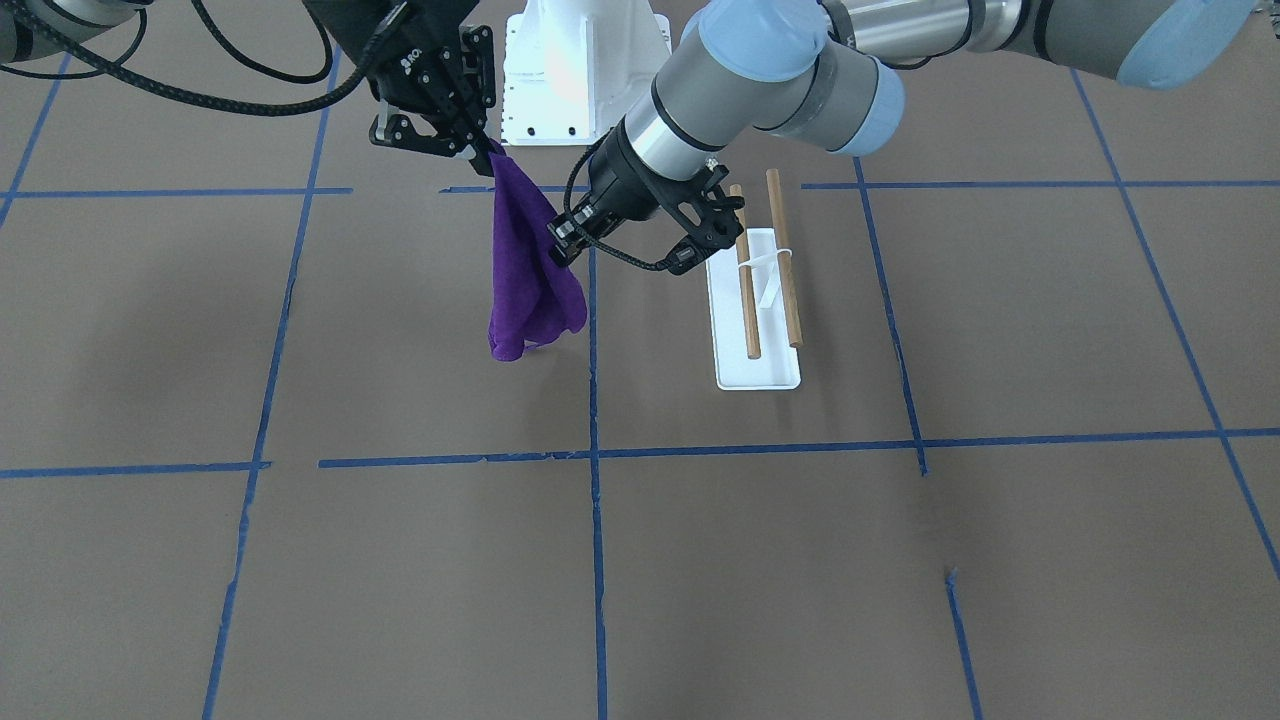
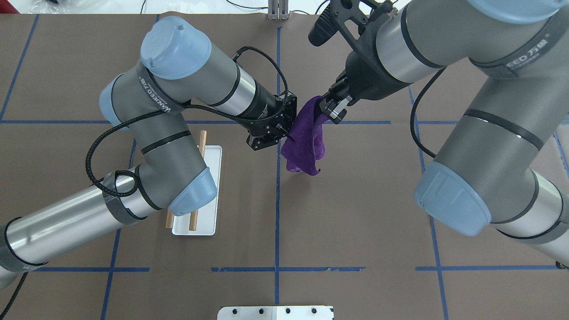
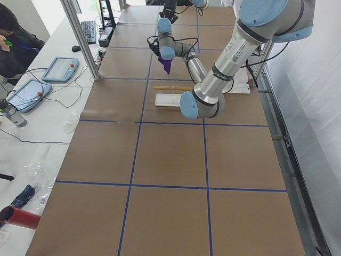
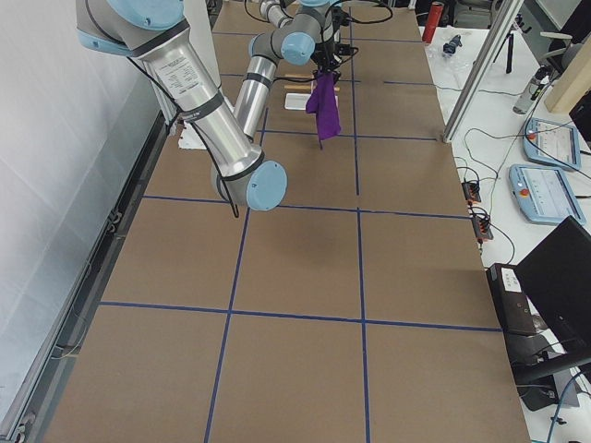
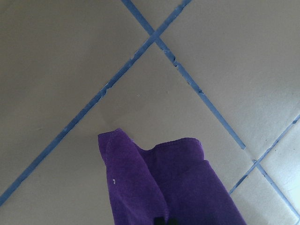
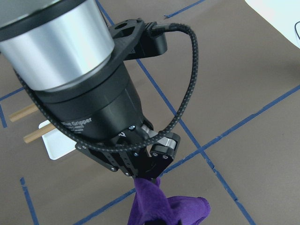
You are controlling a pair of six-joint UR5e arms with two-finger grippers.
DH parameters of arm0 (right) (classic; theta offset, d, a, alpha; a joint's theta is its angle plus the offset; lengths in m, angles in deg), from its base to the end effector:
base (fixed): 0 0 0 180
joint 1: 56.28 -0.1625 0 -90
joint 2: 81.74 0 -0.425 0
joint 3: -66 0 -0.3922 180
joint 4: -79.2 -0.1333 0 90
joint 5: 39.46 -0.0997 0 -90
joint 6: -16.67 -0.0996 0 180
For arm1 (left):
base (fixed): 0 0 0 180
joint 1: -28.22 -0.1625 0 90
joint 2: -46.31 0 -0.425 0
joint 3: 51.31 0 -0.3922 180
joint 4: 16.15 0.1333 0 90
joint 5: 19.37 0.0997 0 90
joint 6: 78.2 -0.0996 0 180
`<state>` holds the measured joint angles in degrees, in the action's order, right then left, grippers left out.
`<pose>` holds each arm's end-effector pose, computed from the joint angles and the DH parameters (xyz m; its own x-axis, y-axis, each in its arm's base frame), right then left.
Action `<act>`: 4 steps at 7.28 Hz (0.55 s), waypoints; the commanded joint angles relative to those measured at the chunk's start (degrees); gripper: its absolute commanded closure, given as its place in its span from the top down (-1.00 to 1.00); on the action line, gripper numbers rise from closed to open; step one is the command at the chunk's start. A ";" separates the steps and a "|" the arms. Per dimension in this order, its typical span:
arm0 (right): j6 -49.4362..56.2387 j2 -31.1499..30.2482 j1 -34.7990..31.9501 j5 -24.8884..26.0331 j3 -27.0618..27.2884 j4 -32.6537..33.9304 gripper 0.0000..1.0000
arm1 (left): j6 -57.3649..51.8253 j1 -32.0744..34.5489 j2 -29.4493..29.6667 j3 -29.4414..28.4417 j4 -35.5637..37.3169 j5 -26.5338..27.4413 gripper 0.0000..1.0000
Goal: Hang towel on rack
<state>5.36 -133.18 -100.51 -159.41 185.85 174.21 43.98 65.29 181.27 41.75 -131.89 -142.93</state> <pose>-0.3222 -0.4303 0.0796 0.3419 -0.8529 0.3946 0.2588 0.4891 0.8329 0.4876 -0.4664 0.0992 0.1469 -0.6672 -0.7303 0.1856 0.7438 -0.6422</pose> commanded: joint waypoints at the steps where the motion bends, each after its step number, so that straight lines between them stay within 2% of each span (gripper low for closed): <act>1: -0.21 -0.85 -0.24 -0.55 -0.23 -0.09 0.98 | -0.10 0.10 -0.58 0.55 -0.01 0.08 -1.00; 3: -0.21 -2.34 -1.38 -2.12 -0.32 0.35 1.00 | -3.32 0.28 -4.07 3.86 0.42 -0.01 -1.00; 4: -0.21 -3.75 -4.61 -6.14 -1.97 0.44 1.00 | -6.57 0.37 -8.62 7.98 0.51 -0.27 -1.00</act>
<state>5.16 -135.35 -102.24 -161.89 185.19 174.49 40.93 65.53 177.14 45.64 -131.59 -142.97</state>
